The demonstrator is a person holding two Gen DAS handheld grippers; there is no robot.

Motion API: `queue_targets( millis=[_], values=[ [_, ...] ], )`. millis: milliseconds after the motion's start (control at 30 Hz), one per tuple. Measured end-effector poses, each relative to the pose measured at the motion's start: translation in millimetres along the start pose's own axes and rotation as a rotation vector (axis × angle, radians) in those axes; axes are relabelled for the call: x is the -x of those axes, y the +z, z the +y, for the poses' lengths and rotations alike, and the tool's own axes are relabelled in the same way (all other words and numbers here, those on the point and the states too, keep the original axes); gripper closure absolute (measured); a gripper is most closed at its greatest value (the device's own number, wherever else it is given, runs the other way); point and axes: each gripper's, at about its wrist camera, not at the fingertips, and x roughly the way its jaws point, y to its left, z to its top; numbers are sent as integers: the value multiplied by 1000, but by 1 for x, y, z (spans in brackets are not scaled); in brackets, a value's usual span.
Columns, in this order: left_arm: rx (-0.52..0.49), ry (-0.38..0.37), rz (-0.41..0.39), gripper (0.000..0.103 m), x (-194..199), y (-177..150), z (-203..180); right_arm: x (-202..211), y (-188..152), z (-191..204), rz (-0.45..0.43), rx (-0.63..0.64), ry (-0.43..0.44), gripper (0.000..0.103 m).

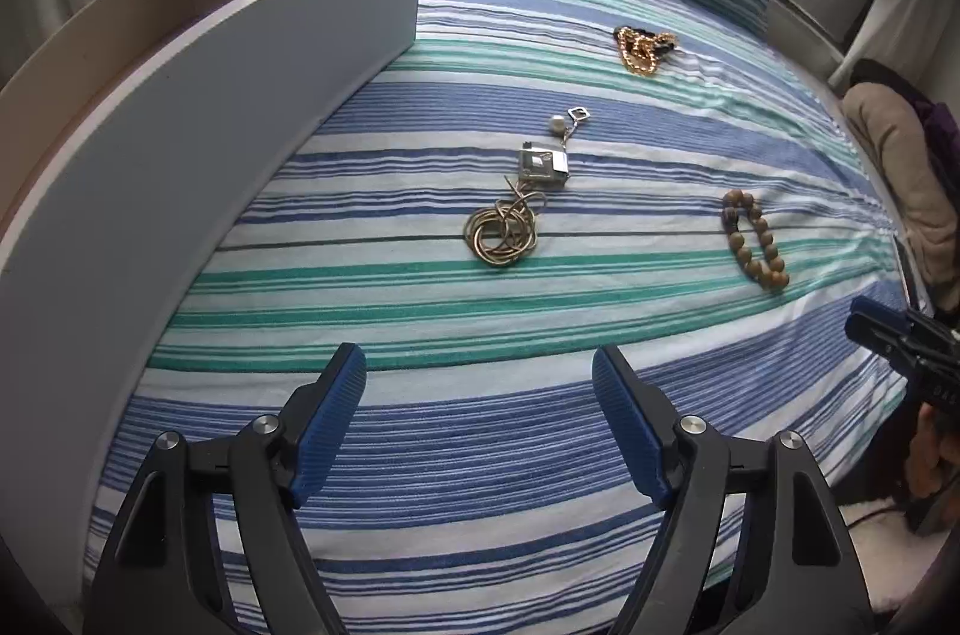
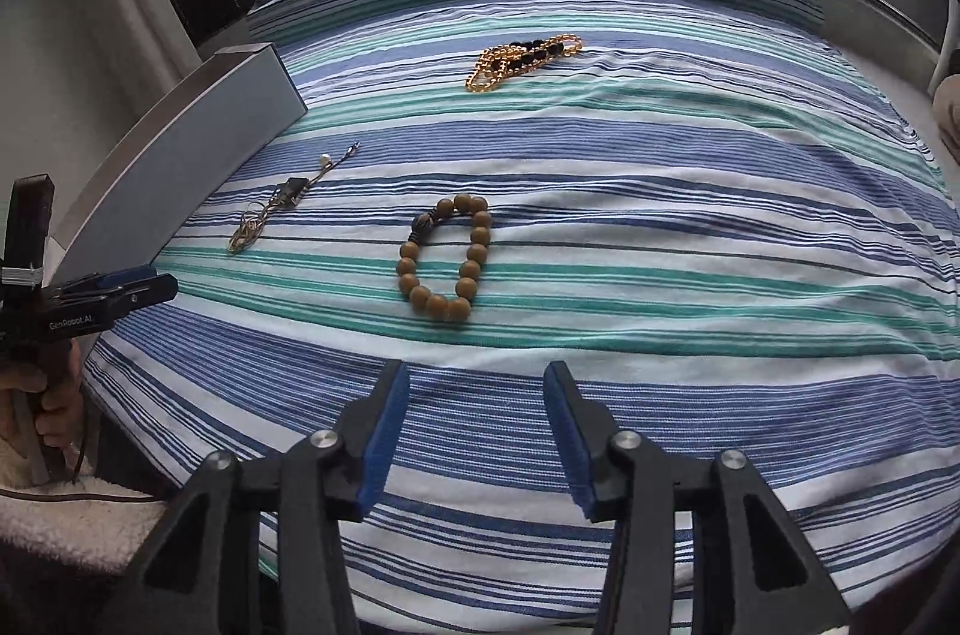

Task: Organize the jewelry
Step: 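Grasp the silver pendant with the left gripper while the right grasps the wooden bead bracelet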

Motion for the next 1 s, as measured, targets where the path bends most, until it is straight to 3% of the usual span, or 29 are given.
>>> queue_targets(
  millis=[133,467,833,1000],
  values=[
    [-10,13,13,24,-1,-1,-1,-6,-3,5,-5,-36,39,56],
    [-14,5,54,24,-18,7,-3,-7,-9,14,-22,-15,43,56],
    [-75,-47,44,24,-44,45,-18,-13,-9,20,-12,-4,64,56],
    [-106,-46,53,40,-67,62,-25,-12,-8,24,-17,8,60,56]
  ],
)
